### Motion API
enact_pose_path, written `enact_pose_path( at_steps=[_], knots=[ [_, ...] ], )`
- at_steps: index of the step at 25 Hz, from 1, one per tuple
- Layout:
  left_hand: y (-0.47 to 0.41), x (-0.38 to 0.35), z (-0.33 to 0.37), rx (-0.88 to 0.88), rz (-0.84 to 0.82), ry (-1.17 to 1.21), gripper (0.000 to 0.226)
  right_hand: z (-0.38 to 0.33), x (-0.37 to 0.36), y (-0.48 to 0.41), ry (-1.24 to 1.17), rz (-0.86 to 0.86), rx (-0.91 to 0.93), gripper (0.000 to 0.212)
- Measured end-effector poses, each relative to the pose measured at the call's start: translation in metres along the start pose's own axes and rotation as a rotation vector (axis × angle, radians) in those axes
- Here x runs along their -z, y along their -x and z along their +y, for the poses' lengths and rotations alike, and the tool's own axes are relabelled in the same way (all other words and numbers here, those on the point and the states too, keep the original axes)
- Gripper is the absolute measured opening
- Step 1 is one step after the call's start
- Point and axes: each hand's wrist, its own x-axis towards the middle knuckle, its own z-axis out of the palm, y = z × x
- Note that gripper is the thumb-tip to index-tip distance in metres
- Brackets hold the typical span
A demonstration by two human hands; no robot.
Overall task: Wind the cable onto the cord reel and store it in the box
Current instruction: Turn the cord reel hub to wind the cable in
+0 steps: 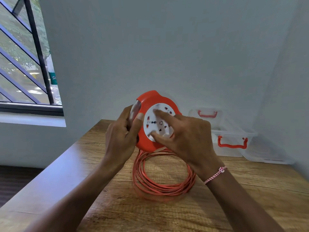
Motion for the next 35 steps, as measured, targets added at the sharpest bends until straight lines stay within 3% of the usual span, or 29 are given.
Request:
enact_pose_path(
  at_steps=[3,5,10,13,16,19,21,25,27,29,32,35],
  knots=[
    [0.002,-0.004,-0.001,-0.032,0.007,-0.019,0.069,-0.011,-0.002,-0.004,-0.311,0.000,-0.380,0.065],
    [0.002,-0.006,-0.001,-0.041,0.008,-0.056,0.073,-0.014,-0.002,-0.004,-0.374,-0.023,-0.464,0.064],
    [-0.001,-0.001,-0.003,0.001,-0.005,-0.030,0.073,0.005,0.003,0.000,-0.145,-0.065,-0.071,0.048],
    [-0.001,0.002,-0.002,0.001,-0.012,-0.013,0.049,0.015,0.005,0.005,0.053,-0.156,0.193,0.059],
    [-0.001,0.003,0.003,0.004,-0.023,0.017,0.032,0.014,0.004,0.005,0.184,-0.142,0.246,0.071],
    [0.000,0.002,0.005,0.015,-0.024,0.044,0.031,0.011,0.006,0.003,0.148,-0.083,0.220,0.062],
    [0.001,0.001,0.005,-0.007,-0.015,0.023,0.033,0.006,0.008,0.002,0.032,-0.052,0.102,0.054],
    [0.004,-0.006,0.006,-0.027,-0.011,-0.003,0.062,-0.011,0.005,-0.001,-0.292,-0.054,-0.389,0.063],
    [0.004,-0.007,0.005,-0.029,-0.013,-0.017,0.067,-0.014,0.003,-0.003,-0.380,-0.058,-0.527,0.059],
    [0.004,-0.006,0.004,-0.017,-0.014,-0.026,0.071,-0.011,0.003,-0.001,-0.330,-0.030,-0.437,0.053],
    [0.002,-0.003,0.002,0.017,0.006,-0.033,0.072,0.003,0.007,0.004,-0.198,-0.053,-0.055,0.040],
    [0.000,0.000,0.001,0.045,0.014,-0.008,0.052,0.014,0.007,0.008,0.034,-0.176,0.180,0.059]
  ],
)
